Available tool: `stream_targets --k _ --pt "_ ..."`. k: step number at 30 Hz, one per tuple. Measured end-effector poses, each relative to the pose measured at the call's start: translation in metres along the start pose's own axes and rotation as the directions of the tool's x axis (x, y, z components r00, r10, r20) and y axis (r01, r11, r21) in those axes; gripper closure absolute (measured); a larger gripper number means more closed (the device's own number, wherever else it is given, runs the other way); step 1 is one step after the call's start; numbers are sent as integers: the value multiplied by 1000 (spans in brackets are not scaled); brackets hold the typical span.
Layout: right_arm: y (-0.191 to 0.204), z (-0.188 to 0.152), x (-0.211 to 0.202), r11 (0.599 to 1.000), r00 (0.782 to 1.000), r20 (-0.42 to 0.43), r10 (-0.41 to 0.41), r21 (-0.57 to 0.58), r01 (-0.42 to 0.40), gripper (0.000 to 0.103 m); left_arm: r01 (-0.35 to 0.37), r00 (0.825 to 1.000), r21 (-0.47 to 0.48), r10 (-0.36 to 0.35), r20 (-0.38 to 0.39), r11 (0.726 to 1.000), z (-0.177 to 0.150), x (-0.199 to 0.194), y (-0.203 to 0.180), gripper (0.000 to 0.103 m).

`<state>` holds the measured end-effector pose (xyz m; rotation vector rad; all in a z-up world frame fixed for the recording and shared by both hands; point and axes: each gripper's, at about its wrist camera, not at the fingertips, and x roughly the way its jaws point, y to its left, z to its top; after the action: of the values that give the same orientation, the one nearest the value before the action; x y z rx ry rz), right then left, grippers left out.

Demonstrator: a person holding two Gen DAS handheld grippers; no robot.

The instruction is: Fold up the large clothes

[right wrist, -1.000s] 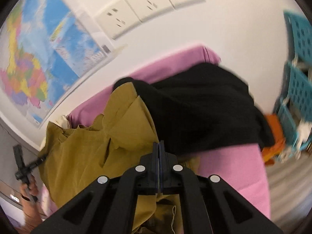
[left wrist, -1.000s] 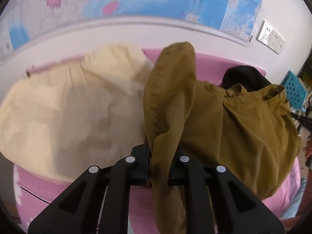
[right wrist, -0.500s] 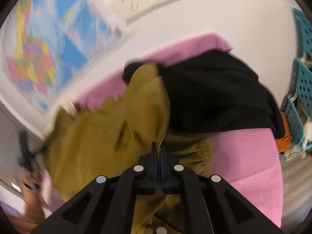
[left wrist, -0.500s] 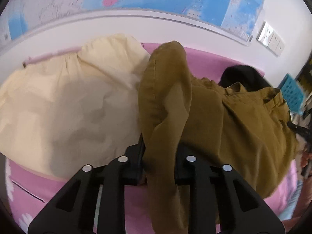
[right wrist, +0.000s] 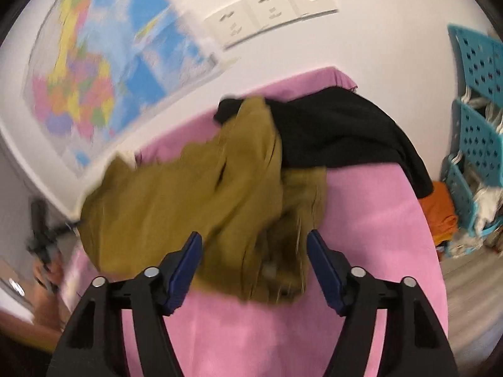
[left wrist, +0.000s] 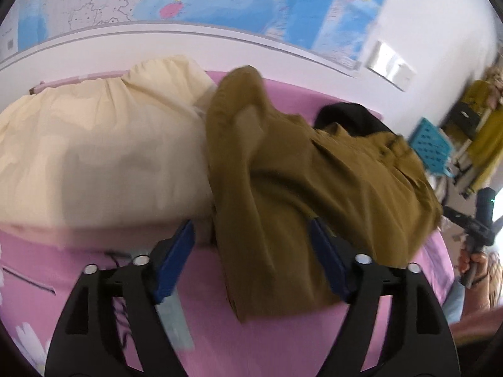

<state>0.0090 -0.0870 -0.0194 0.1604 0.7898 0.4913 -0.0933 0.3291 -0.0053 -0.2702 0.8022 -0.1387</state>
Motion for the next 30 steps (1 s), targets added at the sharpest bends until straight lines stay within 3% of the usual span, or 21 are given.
stream_targets --k 2,4,5,7,8,11,16,19,21,23,24,25,28,30 --pt "13 -16 6 998 999 -16 -48 -51 47 39 17 1000 32 -17 -1 999 -13 -2 -5 16" --pt "17 -22 18 995 996 -36 -79 -67 76 47 9 1000 51 -8 -24 999 -26 7 -11 22" --pt "19 -23 21 990 993 -25 -118 -81 116 66 18 999 43 -16 -45 999 -28 13 -11 41" --pt "17 -19 18 989 991 -17 -131 -74 129 84 19 995 0 -19 -94 1000 -32 31 -10 70" --pt "17 -16 13 990 992 -3 -129 -65 129 89 11 995 -16 -12 -96 1000 -33 34 -10 79" --pt "36 -2 -22 974 980 88 -177 -129 188 94 30 998 -65 -34 -61 997 -28 23 -7 91" --pt "36 13 -62 966 956 194 -218 -93 240 94 143 987 -98 -149 -57 985 -27 10 -13 92" --pt "-2 0 -36 979 977 61 -203 -5 204 94 138 981 -110 -152 -123 984 -38 30 -17 92" --pt "-21 -18 -5 966 964 -68 -257 -2 257 89 153 967 -172 -183 -176 973 -48 46 -10 92" --pt "-31 -27 -4 974 975 -64 -211 71 215 83 136 971 -180 -167 -170 974 -51 46 -9 81" --pt "-32 -26 -11 970 973 -48 -226 80 230 75 102 978 -156 -128 -163 982 -52 41 -11 76" --pt "-30 -24 -18 964 966 -27 -256 69 257 59 44 988 -112 -60 -144 993 -50 34 -19 67" --pt "-6 -13 -47 963 959 95 -267 -16 270 57 -14 1000 31 15 -27 999 -42 6 -47 68" --pt "9 -5 -52 969 965 131 -227 -66 237 57 -7 999 98 3 38 995 -36 -12 -62 58"
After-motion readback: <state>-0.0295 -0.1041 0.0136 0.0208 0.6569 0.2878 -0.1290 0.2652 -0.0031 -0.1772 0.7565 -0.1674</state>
